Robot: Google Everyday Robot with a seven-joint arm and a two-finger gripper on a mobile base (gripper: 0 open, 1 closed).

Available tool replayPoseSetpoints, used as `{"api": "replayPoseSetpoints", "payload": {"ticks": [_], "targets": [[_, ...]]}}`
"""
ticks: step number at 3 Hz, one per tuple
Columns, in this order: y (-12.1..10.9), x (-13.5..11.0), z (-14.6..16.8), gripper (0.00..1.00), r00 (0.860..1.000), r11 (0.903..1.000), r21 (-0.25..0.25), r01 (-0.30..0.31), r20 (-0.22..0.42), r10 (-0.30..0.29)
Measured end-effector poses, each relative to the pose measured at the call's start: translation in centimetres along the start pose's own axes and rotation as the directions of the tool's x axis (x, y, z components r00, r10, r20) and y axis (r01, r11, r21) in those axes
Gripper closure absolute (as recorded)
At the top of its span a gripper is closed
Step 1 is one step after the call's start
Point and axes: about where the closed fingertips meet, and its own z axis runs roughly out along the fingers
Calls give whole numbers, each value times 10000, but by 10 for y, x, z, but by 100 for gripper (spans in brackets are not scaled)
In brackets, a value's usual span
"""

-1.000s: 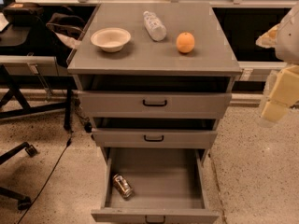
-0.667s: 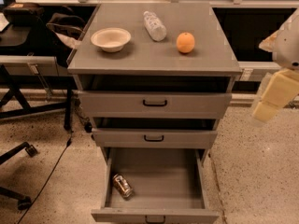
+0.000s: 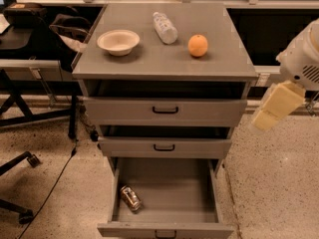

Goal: Pick orange can from bottom drawer and place on counter

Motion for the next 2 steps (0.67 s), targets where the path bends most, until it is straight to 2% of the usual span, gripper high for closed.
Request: {"api": "replayPoseSetpoints", "payload": {"ticks": [1, 2], "targets": [[11, 8, 35, 0, 9962, 9951, -974, -189, 824, 269], [28, 6, 86, 0, 9744, 9766, -2151, 62, 2209, 424]]}}
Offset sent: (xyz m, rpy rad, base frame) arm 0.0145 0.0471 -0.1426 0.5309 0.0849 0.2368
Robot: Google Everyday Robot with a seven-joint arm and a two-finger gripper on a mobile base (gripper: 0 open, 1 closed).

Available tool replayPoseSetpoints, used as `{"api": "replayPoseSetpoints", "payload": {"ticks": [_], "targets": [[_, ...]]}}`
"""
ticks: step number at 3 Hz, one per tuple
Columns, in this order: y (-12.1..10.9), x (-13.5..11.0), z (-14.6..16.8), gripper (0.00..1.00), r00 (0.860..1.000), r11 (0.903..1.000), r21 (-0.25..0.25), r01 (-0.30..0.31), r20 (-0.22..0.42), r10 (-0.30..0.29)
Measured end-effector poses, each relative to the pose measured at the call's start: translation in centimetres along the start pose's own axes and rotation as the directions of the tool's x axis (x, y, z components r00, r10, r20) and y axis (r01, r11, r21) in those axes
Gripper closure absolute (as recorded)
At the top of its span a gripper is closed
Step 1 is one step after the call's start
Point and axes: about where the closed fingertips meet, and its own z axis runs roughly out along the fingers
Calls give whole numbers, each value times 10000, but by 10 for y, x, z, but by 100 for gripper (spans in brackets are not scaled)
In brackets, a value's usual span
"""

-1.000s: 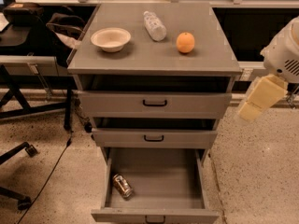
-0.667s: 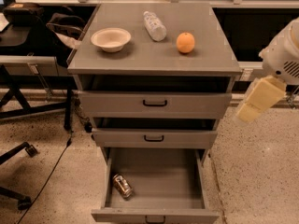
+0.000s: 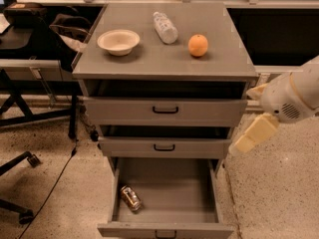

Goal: Pick orange can from bottom drawer and place on counter

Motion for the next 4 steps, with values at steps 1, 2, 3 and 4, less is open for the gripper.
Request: {"api": "replayPoseSetpoints", "payload": {"ticks": [1, 2, 3, 4], "targets": [[7, 2, 41, 0, 9967, 9994, -291, -167, 788, 190], [7, 3, 85, 0, 9907, 9906, 780, -1126, 850, 1059], [8, 3, 87, 0, 9902, 9904, 764, -1152, 880, 1084], [9, 4, 97, 0, 9867, 9878, 783, -1344, 1026, 1261]]}}
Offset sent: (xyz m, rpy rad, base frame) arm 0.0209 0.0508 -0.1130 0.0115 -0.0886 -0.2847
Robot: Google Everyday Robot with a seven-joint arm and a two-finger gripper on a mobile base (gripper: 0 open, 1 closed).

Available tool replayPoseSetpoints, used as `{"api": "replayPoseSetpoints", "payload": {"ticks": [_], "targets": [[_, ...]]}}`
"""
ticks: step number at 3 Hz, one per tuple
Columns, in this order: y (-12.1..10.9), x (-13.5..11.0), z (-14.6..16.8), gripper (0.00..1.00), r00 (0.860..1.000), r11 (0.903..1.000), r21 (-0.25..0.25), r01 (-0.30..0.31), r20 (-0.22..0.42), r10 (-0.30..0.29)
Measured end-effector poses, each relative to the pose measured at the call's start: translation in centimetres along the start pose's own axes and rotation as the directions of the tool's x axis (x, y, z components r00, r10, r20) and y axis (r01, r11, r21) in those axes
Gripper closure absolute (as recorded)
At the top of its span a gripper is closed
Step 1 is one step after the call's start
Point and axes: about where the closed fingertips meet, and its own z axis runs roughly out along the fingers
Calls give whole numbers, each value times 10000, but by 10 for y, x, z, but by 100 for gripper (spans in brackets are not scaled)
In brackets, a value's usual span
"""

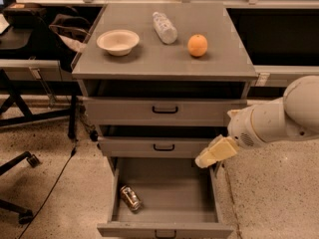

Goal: Pick orange can from bottom drawer and place on counter

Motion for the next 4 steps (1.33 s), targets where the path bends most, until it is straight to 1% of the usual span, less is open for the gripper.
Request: {"api": "replayPoseSetpoints", "payload": {"ticks": [1, 2, 3, 4], "targets": [[-1, 14, 42, 0, 9985, 9985, 100, -541, 117, 539], [-9, 21, 89, 0, 9946, 9945, 469, -932, 495, 909], [-18, 30, 132, 0, 9907, 9888, 836, -1239, 664, 1186], [-21, 43, 166, 0, 9886, 9873, 686, -1436, 564, 1399]]}}
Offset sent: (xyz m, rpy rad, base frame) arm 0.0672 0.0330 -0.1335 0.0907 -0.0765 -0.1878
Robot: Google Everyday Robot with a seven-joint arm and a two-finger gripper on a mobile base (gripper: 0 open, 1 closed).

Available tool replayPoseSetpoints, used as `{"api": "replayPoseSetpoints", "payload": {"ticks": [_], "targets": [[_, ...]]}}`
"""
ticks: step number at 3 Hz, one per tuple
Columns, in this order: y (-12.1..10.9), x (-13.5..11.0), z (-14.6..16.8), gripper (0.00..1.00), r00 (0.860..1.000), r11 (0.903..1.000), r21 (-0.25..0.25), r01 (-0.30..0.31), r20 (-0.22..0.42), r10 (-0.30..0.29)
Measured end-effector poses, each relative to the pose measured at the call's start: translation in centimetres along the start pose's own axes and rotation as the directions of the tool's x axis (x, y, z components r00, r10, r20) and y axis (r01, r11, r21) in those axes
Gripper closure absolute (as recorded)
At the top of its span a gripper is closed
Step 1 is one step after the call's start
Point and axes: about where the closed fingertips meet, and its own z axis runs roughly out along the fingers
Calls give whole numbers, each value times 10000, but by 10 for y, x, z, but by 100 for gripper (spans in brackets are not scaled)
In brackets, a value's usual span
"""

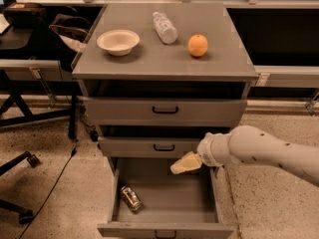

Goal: Pick orange can from bottom drawer and place on counter

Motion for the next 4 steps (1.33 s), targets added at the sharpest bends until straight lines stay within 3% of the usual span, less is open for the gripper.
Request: {"api": "replayPoseSetpoints", "payload": {"ticks": [2, 3, 4], "targets": [[14, 43, 50, 0, 9919, 9910, -1078, -792, -1074, 676], [21, 53, 64, 0, 9862, 9840, -1532, -908, -1508, 676], [21, 53, 64, 0, 9862, 9839, -1535, -910, -1508, 677]]}}
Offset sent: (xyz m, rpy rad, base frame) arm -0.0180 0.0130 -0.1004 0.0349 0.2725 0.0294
